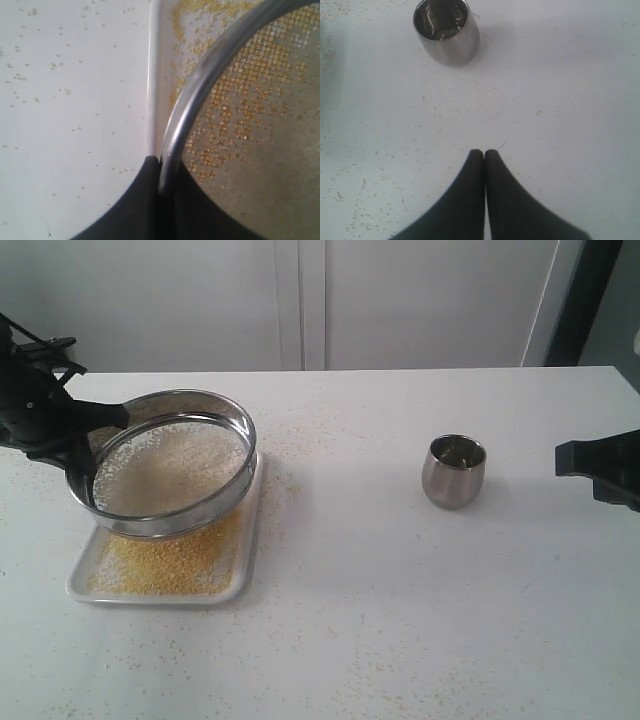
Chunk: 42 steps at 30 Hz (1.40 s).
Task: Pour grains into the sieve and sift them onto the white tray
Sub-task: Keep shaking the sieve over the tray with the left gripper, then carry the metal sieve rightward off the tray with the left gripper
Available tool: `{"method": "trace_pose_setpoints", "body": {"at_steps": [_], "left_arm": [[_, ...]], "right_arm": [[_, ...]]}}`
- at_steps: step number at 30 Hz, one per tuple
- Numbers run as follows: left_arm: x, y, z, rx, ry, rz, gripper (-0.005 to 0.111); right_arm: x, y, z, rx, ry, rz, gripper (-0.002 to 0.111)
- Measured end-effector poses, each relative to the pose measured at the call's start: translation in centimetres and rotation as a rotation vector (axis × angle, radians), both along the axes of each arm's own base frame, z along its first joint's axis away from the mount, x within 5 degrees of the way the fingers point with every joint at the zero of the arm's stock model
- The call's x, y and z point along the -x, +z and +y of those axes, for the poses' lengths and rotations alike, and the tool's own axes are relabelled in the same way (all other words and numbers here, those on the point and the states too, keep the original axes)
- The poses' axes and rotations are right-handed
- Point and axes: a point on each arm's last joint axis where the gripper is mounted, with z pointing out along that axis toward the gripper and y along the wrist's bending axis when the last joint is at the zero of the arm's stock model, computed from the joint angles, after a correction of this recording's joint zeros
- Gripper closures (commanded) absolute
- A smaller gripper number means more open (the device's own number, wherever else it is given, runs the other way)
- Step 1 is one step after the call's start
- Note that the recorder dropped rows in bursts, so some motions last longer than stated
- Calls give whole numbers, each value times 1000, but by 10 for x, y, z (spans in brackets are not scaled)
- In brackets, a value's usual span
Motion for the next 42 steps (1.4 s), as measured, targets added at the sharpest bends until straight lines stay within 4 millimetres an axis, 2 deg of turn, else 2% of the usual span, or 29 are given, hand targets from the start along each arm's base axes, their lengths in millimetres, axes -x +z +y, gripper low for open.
{"method": "trace_pose_setpoints", "body": {"at_steps": [16,32,36,42], "left_arm": [[1,-6,0,-5,-20,35,107],[14,-2,-2,-19,-88,141,107],[20,-5,-20,-33,-155,151,107],[30,-9,-59,-42,-260,128,107]], "right_arm": [[0,0,0,0,0,0,108],[0,0,0,0,0,0,108],[0,0,0,0,0,0,108],[-1,0,0,-1,-1,-8,108]]}}
